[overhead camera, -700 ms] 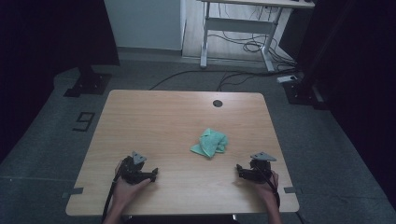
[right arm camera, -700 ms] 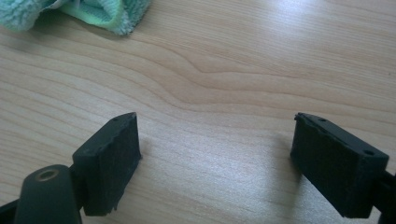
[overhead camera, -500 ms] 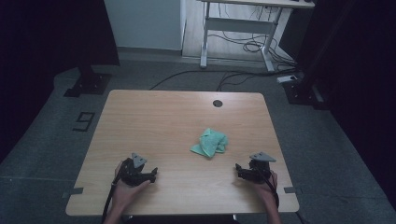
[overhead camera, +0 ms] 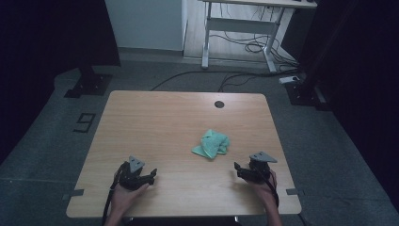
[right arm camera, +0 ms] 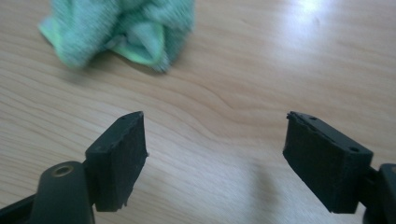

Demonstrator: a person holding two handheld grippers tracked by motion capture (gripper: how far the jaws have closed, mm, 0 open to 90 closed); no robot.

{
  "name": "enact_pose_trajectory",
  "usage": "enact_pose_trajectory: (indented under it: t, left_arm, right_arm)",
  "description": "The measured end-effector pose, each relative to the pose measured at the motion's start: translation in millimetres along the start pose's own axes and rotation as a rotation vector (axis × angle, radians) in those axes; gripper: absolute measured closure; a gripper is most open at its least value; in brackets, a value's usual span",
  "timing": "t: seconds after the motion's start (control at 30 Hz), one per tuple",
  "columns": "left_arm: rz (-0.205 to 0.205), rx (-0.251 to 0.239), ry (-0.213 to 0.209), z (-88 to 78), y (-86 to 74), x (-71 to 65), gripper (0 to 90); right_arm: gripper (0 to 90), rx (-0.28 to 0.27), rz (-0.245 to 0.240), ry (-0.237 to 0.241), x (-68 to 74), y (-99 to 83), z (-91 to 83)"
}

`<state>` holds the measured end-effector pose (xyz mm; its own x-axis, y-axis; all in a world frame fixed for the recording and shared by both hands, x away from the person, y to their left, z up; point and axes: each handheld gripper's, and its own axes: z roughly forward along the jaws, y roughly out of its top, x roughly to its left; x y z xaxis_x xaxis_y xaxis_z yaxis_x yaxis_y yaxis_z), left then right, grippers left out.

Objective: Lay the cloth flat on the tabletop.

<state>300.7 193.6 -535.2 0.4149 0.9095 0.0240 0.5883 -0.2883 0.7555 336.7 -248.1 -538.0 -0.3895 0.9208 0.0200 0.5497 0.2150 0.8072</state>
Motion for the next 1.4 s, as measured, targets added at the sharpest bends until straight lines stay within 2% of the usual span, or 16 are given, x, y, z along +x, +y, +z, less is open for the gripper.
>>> enact_pose_trajectory:
  t: [0.23, 0.33, 0.57, 0.67, 0.73, 0.8, 0.83, 0.97, 1.0, 1.1, 1.2, 1.23, 1.27, 1.3, 1.33, 1.4]
  left_arm:
    - [-0.012, -0.001, -0.006, -1.4, -0.4, 1.3, 26.8]
    - [-0.026, 0.001, -0.016, -1.4, -1.2, 1.6, 27.3]
    - [-0.024, 0.001, -0.030, -2.6, -1.6, -1.3, 27.4]
    - [-0.045, -0.017, -0.045, -6.4, 0.6, 0.4, 28.3]
    - [-0.043, -0.017, -0.046, -7.2, 1.1, 0.3, 28.5]
    - [-0.041, -0.018, -0.048, -7.8, 1.3, 0.1, 28.5]
    - [-0.041, -0.018, -0.048, -7.8, 1.3, 0.1, 28.5]
    - [-0.043, -0.014, -0.046, -7.1, 0.6, 0.7, 28.5]
    - [-0.044, -0.007, -0.047, -6.2, -0.2, 0.6, 28.5]
    - [-0.042, -0.004, -0.049, -5.7, -0.6, 0.0, 28.5]
    - [-0.034, 0.003, -0.052, -4.5, -1.1, -1.5, 28.5]
    - [-0.034, 0.003, -0.052, -4.5, -1.1, -1.5, 28.5]
    - [-0.032, 0.003, -0.054, -4.5, -1.3, -2.0, 28.5]
    - [-0.032, 0.003, -0.054, -4.5, -1.3, -2.0, 28.5]
    - [-0.031, 0.001, -0.055, -4.7, -1.2, -3.0, 28.5]
    - [-0.030, 0.000, -0.055, -4.8, -1.0, -3.6, 28.4]
  right_arm:
    - [24.7, -0.044, -0.042, 0.037, 14.7, 15.1, 3.1]
    - [25.0, -0.046, -0.056, 0.047, 20.1, 21.7, 7.4]
    - [24.9, -0.049, -0.071, 0.076, 29.8, 31.4, 15.7]
    - [24.8, -0.060, -0.069, 0.091, 32.8, 43.8, 22.8]
    - [24.7, -0.059, -0.074, 0.091, 34.1, 48.3, 25.1]
    - [24.1, -0.061, -0.093, 0.092, 38.7, 62.2, 34.4]
    - [24.1, -0.061, -0.093, 0.092, 38.7, 62.2, 34.4]
    - [22.6, -0.032, -0.118, 0.082, 45.3, 78.8, 52.6]
    - [22.4, -0.014, -0.120, 0.077, 46.6, 84.8, 62.4]
    - [22.2, 0.003, -0.117, 0.074, 47.5, 88.3, 70.8]
    - [25.4, 0.047, -0.142, 0.059, 48.1, 90.6, 90.2]
    - [25.4, 0.047, -0.142, 0.059, 48.1, 90.6, 90.2]
    - [32.0, 0.104, -0.180, 0.052, 45.7, 86.0, 102.4]
    - [32.0, 0.104, -0.180, 0.052, 45.7, 86.0, 102.4]
    - [39.0, 0.112, -0.192, 0.055, 44.7, 82.2, 106.2]
    - [44.9, 0.114, -0.174, 0.062, 41.7, 81.0, 106.0]
